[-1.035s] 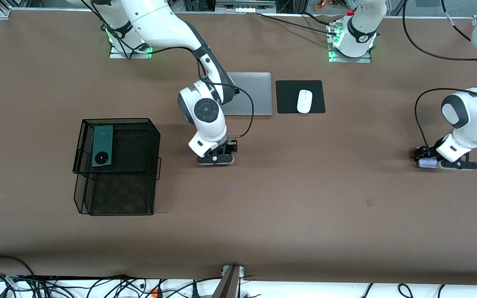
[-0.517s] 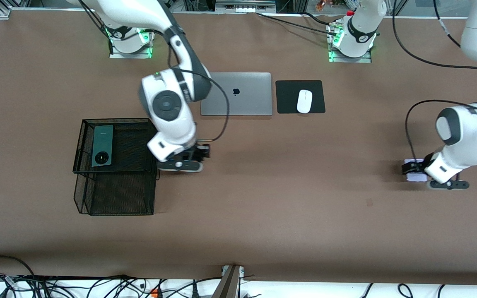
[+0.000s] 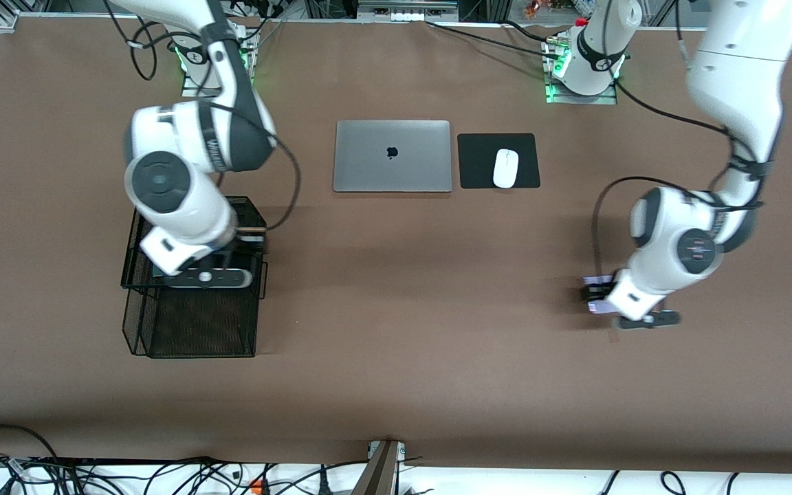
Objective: Place phones with both arms
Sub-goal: 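Lower the flip phone into the basket while the left gripper carries the white phone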
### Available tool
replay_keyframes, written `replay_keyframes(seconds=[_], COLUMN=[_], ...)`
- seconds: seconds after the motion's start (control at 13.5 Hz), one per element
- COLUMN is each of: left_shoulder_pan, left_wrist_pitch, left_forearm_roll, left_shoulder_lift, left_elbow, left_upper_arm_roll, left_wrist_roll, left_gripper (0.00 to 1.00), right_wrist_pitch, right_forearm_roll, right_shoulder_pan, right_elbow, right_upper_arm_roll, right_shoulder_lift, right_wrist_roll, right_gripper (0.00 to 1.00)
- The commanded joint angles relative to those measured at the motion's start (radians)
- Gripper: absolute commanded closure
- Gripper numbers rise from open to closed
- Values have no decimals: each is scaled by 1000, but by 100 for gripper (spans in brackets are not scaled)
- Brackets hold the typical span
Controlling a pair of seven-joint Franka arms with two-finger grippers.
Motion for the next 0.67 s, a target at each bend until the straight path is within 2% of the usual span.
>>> replay_keyframes(seconds=[0.0,0.07,0.3,0.59], left_shoulder_pan=[-162,-222,-367,-517], left_wrist_pitch=[-43,-44,-107,-118], left_forearm_roll=[-19,-18,-19,-19], left_shoulder_lift=[5,5,68,190], left_elbow=[35,41,178,356], left_upper_arm_roll=[19,19,19,19], left_wrist_roll=[-173,-235,-414,-571], left_gripper=[100,100,100,100], right_wrist_pitch=[-12,-3,101,271], right_forearm_roll=[19,19,22,48], right_shoulder_pan=[5,5,7,14], right_elbow=[-90,-133,-283,-411], right_upper_arm_roll=[-50,-54,-54,-44], right_shoulder_lift=[-75,-98,-167,-175], right_wrist_roll=[-110,-117,-115,-97], right_gripper=[100,100,100,100])
